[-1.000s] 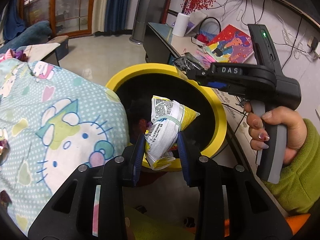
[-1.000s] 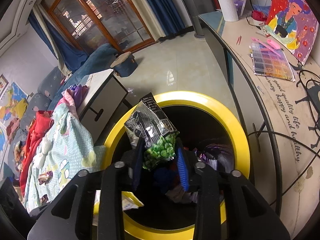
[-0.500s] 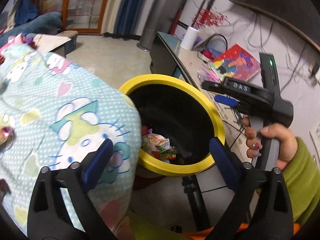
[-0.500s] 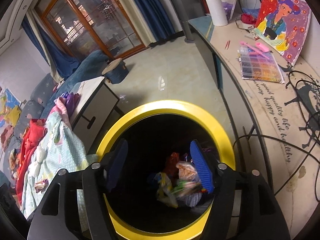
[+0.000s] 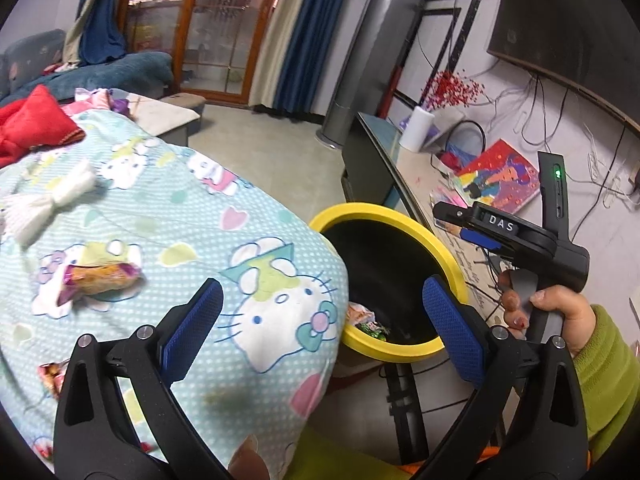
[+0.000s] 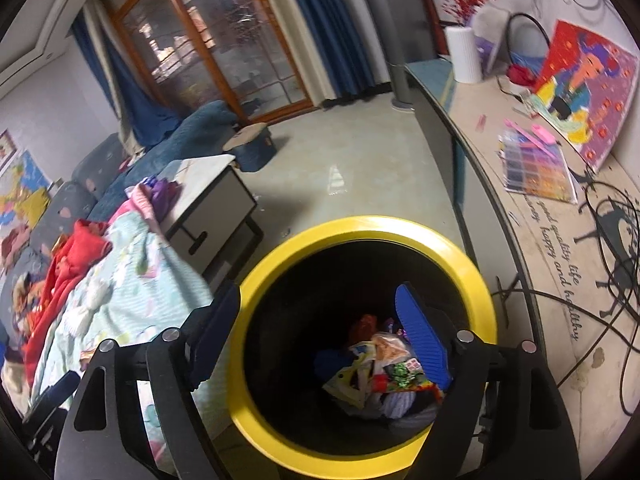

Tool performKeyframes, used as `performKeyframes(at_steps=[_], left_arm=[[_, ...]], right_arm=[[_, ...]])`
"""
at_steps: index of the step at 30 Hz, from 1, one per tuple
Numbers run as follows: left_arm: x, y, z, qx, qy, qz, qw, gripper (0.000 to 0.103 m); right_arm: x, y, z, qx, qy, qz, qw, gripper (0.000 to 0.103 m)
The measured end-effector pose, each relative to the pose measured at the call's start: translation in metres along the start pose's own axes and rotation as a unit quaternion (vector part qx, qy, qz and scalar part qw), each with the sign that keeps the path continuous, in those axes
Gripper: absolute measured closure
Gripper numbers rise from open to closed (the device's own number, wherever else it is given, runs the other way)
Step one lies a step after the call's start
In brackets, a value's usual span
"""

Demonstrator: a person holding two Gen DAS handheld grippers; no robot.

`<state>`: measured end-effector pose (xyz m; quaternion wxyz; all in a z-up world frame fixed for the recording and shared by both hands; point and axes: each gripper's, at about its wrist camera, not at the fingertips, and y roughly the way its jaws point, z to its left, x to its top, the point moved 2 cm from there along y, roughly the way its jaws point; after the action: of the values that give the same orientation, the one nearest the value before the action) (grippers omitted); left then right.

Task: Collect trash
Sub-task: 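Bring both open tools back over the remaining candy wrappers on the bedspread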

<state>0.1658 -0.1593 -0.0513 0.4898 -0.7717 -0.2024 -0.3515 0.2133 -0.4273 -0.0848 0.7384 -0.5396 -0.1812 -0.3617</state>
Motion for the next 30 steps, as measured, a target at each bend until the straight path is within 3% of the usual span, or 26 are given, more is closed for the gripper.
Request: performKeyframes(at_steps=[15,30], left_arm=[[0.005,-0.050,0.046,0.056,-0.036,-0.061,0.9959,0.011],[0.008,-0.087,0.092,0.100,-0.072,-0.104,0.9869,0.011]], right_arm=[[-0.027,-0.013,0.102,0.057,-0.112,0.023,0.992,0.021],[-0.057,-0.016,0.165,0.085,-0.186,0.046,0.978,0.020]])
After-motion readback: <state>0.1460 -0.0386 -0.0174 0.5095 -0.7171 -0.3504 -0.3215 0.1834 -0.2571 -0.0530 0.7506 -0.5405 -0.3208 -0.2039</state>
